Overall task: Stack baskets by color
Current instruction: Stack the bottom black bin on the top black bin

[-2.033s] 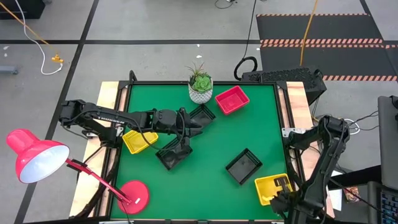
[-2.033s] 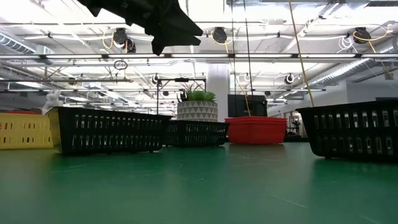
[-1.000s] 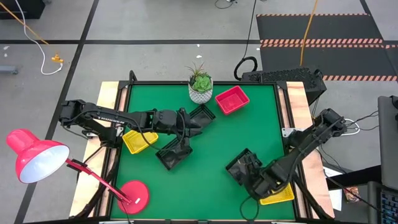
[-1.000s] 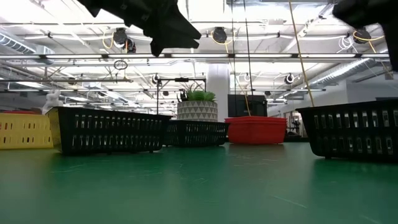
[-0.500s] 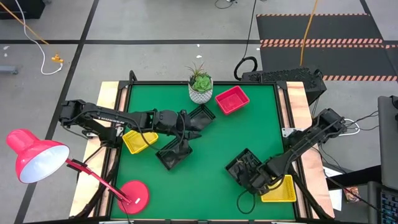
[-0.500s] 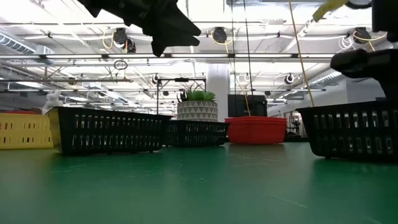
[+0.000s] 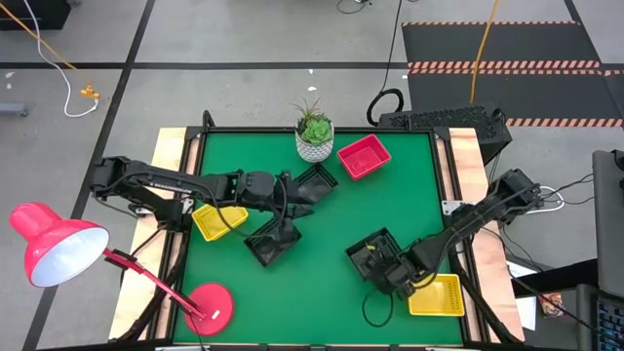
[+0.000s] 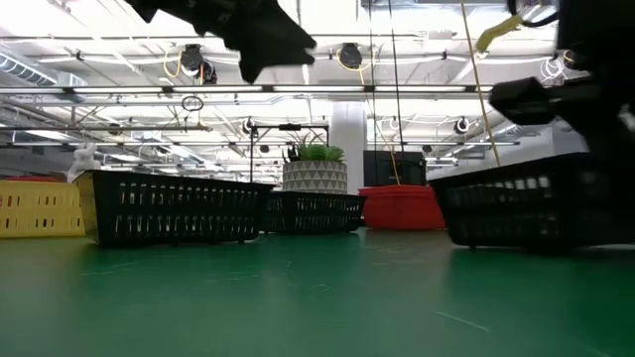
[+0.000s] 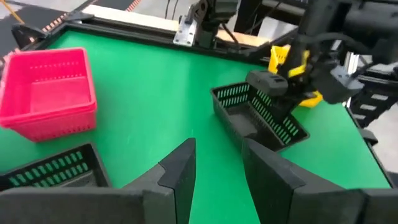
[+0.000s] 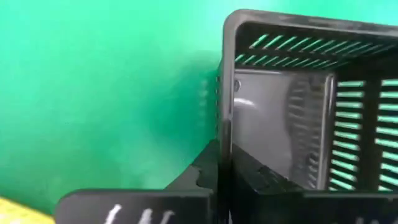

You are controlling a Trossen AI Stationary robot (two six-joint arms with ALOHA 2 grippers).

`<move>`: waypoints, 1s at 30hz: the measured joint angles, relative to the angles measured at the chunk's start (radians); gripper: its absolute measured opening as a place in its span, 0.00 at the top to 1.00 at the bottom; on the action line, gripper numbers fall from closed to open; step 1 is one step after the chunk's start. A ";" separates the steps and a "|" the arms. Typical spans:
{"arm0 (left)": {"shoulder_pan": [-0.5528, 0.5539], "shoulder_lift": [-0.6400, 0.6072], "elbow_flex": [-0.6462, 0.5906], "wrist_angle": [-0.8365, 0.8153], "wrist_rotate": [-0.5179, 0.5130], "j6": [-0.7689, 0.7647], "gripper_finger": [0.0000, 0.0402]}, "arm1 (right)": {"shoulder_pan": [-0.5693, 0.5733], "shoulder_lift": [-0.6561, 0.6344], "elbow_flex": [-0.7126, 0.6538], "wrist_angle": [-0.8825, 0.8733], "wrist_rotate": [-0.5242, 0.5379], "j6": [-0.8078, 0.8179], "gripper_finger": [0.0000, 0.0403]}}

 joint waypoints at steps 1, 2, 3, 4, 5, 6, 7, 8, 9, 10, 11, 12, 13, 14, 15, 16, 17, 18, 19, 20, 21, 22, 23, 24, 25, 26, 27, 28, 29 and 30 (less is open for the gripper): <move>0.000 -0.011 0.000 -0.002 -0.001 0.012 0.67 | -0.014 0.000 0.000 0.004 0.000 -0.021 0.99; 0.000 -0.022 0.001 -0.003 -0.003 0.022 0.67 | -0.029 0.000 0.000 0.009 0.001 -0.051 0.99; 0.000 -0.038 0.001 -0.016 -0.010 0.031 0.67 | -0.048 0.000 0.000 0.017 0.004 -0.087 0.99; 0.000 -0.054 0.000 -0.034 -0.013 0.038 0.67 | -0.069 0.000 0.000 0.030 0.018 -0.122 0.99; 0.000 -0.068 0.000 -0.036 -0.016 0.044 0.67 | -0.091 0.000 0.001 0.046 0.041 -0.153 0.99; 0.000 -0.082 0.000 -0.028 -0.017 0.051 0.67 | -0.115 0.000 0.007 0.055 0.063 -0.183 0.99; 0.000 -0.100 0.000 -0.030 -0.019 0.062 0.67 | -0.141 0.000 0.019 0.056 0.084 -0.214 0.99; 0.000 -0.119 0.000 -0.036 -0.026 0.073 0.67 | -0.167 0.000 0.034 0.057 0.098 -0.244 0.99; -0.001 -0.132 0.000 -0.030 -0.036 0.083 0.67 | -0.192 0.000 0.054 0.062 0.109 -0.273 1.00; -0.004 -0.139 0.001 -0.018 -0.043 0.094 0.67 | -0.218 0.000 0.073 0.075 0.111 -0.307 1.00; -0.006 -0.149 0.002 -0.016 -0.051 0.108 0.67 | -0.244 0.000 0.096 0.079 0.111 -0.341 1.00; -0.006 -0.159 0.000 -0.023 -0.061 0.123 0.67 | -0.270 0.000 0.118 0.082 0.116 -0.375 1.00; -0.006 -0.165 0.000 -0.017 -0.062 0.137 0.67 | -0.295 0.000 0.138 0.090 0.132 -0.407 1.00; -0.003 -0.172 0.000 0.001 -0.063 0.147 0.67 | -0.322 0.000 0.156 0.109 0.142 -0.440 1.00; 0.001 -0.180 0.000 0.013 -0.062 0.155 0.67 | -0.348 0.000 0.171 0.133 0.152 -0.476 1.00; 0.005 -0.190 0.000 0.013 -0.062 0.162 0.67 | -0.376 0.000 0.183 0.151 0.153 -0.512 1.00; 0.009 -0.199 0.000 0.014 -0.063 0.166 0.67 | -0.402 0.000 0.190 0.169 0.149 -0.544 1.00; 0.014 -0.205 0.000 0.015 -0.063 0.171 0.67 | -0.430 -0.001 0.195 0.182 0.127 -0.575 1.00; 0.020 -0.211 0.000 0.015 -0.063 0.176 0.67 | -0.458 -0.001 0.198 0.196 0.099 -0.599 1.00; 0.025 -0.221 0.000 0.003 -0.063 0.178 0.67 | -0.483 -0.001 0.199 0.209 0.077 -0.612 1.00; 0.028 -0.232 0.000 -0.016 -0.063 0.179 0.67 | -0.505 -0.001 0.199 0.217 0.062 -0.624 1.00; 0.031 -0.238 0.000 -0.020 -0.064 0.179 0.67 | -0.526 -0.001 0.199 0.223 0.049 -0.639 1.00; 0.034 -0.243 0.000 -0.021 -0.064 0.180 0.67 | -0.542 -0.001 0.199 0.231 0.044 -0.656 1.00; 0.034 -0.250 -0.002 -0.031 -0.064 0.184 0.67 | -0.557 -0.001 0.199 0.243 0.032 -0.680 1.00; 0.034 -0.259 -0.016 -0.030 -0.064 0.190 0.67 | -0.570 0.000 0.199 0.263 0.023 -0.696 1.00; 0.034 -0.265 -0.033 -0.023 -0.064 0.193 0.67 | -0.583 0.001 0.199 0.294 0.016 -0.706 1.00; 0.034 -0.270 -0.054 0.006 -0.064 0.194 0.67 | -0.593 0.007 0.199 0.331 -0.011 -0.713 1.00; 0.038 -0.278 -0.078 0.038 -0.063 0.194 0.67 | -0.601 0.016 0.200 0.361 -0.033 -0.718 1.00; 0.044 -0.292 -0.105 0.057 -0.062 0.195 0.67 | -0.607 0.025 0.201 0.378 -0.053 -0.726 1.00; 0.053 -0.308 -0.127 0.072 -0.061 0.192 0.67 | -0.613 0.041 0.204 0.383 -0.059 -0.739 1.00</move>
